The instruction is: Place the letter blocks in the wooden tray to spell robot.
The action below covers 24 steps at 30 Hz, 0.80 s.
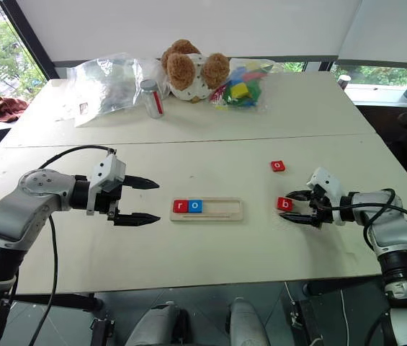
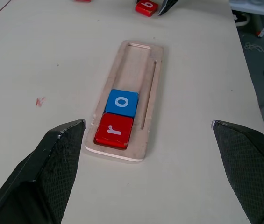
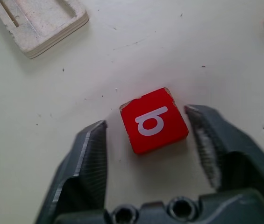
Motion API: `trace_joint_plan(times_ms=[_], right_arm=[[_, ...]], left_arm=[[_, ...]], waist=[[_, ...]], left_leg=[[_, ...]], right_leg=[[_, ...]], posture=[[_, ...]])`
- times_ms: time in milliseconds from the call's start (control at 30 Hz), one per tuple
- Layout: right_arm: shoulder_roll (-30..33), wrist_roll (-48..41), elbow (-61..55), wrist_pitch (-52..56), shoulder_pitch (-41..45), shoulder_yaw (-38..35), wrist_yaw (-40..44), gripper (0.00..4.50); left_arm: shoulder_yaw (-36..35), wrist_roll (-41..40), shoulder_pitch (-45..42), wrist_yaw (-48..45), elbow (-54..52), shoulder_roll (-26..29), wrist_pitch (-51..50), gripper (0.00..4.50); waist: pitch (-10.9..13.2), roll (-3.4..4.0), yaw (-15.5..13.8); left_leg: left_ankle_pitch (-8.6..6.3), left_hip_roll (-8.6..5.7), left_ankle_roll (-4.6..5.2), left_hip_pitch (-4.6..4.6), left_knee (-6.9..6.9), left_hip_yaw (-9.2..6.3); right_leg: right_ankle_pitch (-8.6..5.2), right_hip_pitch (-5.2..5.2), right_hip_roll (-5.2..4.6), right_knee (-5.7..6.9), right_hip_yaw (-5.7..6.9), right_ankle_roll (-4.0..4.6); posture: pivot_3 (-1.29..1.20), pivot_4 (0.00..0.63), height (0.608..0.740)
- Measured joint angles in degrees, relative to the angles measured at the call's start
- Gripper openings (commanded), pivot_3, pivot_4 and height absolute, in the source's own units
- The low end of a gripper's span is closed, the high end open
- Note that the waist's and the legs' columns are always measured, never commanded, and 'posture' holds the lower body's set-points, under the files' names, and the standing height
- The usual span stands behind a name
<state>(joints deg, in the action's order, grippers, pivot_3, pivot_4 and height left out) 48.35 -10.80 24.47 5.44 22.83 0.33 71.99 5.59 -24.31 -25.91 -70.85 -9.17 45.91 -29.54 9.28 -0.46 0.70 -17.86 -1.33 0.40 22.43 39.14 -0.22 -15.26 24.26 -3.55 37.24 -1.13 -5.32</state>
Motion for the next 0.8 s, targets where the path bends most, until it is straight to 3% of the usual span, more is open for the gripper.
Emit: trace_joint_plan(times_ms=[33,133,267,433,567,800], right_arm=[[0.0,0.0,0.1,-0.2,0.2,0.0,0.1,1.14],[-0.1,-0.1,-0.2,0.7,0.8,0.1,0.4,1.15],[-0.9,-1.8,-8.0,9.6,4.2,2.0,1.5,1.15],[-5.8,-0.1,-17.1,20.2,14.7,10.6,1.2,1.15],[-10.9,2.4,-17.6,20.5,18.3,16.0,-0.4,1.15],[-11.5,5.1,-17.6,19.9,18.6,21.5,1.3,1.15]], left_arm=[[0.0,0.0,0.0,0.0,0.0,0.1,0.0,4.5],[0.0,0.1,0.0,-0.1,0.3,0.5,0.2,4.5],[-0.1,1.2,0.3,-0.7,3.5,2.6,1.4,4.5],[0.4,4.9,0.4,-2.2,7.6,4.7,5.2,4.5],[0.3,5.0,0.7,-2.5,7.7,4.7,5.1,4.5],[0.2,4.8,1.7,-1.1,5.1,4.1,4.1,4.5]], waist=[[0.0,0.0,0.0],[0.0,0.0,0.0],[0.0,0.06,0.4],[0.0,0.06,0.3],[0.0,0.05,-0.8],[0.0,0.05,-1.2]], left_leg=[[0.0,0.0,0.0,0.0,0.0,0.0],[0.01,0.0,-0.01,0.0,0.01,0.01],[0.02,0.01,-0.04,0.0,0.0,0.01],[0.03,0.01,-0.05,0.01,-0.01,-0.02],[0.03,-0.05,-0.07,0.19,0.0,-0.12],[0.15,-0.16,-0.29,0.52,0.08,-0.09]], right_leg=[[0.0,0.0,0.0,0.0,-0.01,0.0],[0.0,0.0,-0.01,0.0,-0.01,0.0],[0.0,0.08,0.01,0.07,-0.05,0.01],[0.0,0.12,0.02,0.1,0.0,0.01],[0.0,0.18,-0.07,0.03,0.1,0.01],[0.01,0.37,-0.16,-0.1,0.13,0.01]], posture=[[0.0,0.15,0.74],[0.0,0.15,0.74],[0.0,0.15,0.74],[0.0,0.15,0.74],[0.0,0.15,0.74],[0.0,0.15,0.74]])
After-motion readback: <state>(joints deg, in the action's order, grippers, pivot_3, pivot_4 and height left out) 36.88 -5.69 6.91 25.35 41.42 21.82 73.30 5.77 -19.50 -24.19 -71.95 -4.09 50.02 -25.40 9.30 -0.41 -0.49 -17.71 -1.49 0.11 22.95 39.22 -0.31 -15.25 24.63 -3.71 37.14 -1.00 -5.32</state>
